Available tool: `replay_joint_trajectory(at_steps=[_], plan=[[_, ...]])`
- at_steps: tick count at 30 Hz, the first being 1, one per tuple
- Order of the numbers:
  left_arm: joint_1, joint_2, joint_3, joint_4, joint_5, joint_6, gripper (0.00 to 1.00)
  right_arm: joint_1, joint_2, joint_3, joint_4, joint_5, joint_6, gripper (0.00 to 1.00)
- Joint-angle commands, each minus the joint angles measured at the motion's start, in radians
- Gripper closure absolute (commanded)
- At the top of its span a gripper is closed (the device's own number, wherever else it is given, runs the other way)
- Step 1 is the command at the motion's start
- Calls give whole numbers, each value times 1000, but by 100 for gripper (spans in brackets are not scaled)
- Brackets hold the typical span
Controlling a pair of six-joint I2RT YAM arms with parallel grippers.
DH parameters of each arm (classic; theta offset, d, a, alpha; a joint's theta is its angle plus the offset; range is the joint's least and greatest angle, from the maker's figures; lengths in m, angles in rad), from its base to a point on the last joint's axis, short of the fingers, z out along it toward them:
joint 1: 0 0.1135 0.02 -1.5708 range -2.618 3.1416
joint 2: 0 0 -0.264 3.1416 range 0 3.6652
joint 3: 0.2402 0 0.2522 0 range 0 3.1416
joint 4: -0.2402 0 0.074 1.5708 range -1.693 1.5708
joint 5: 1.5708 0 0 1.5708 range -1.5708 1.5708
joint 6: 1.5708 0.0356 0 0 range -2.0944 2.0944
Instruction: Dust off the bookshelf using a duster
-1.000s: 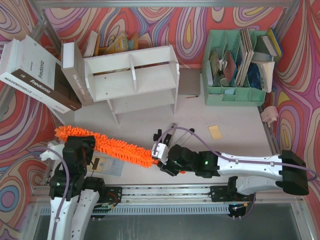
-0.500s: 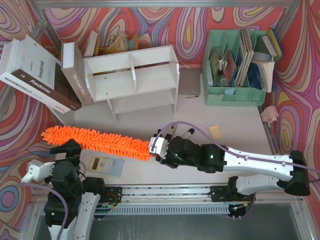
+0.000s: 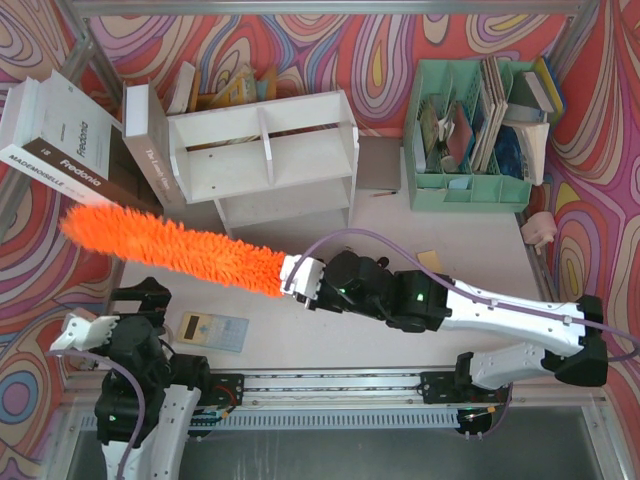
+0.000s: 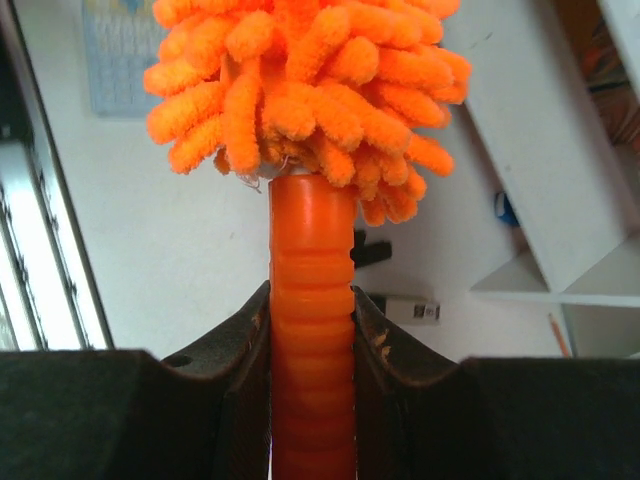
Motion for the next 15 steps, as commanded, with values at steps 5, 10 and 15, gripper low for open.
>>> replay_joint_trajectory(at_steps=[5, 10, 15], plan=[[3, -8, 79, 102, 119, 153, 2, -5, 43, 93, 143, 76, -23, 100], [3, -7, 107, 86, 158, 173, 1, -5, 25, 80, 155, 72, -29, 100], [3, -8, 31, 93, 191, 160, 1, -5, 3, 95, 186, 105, -80, 100]])
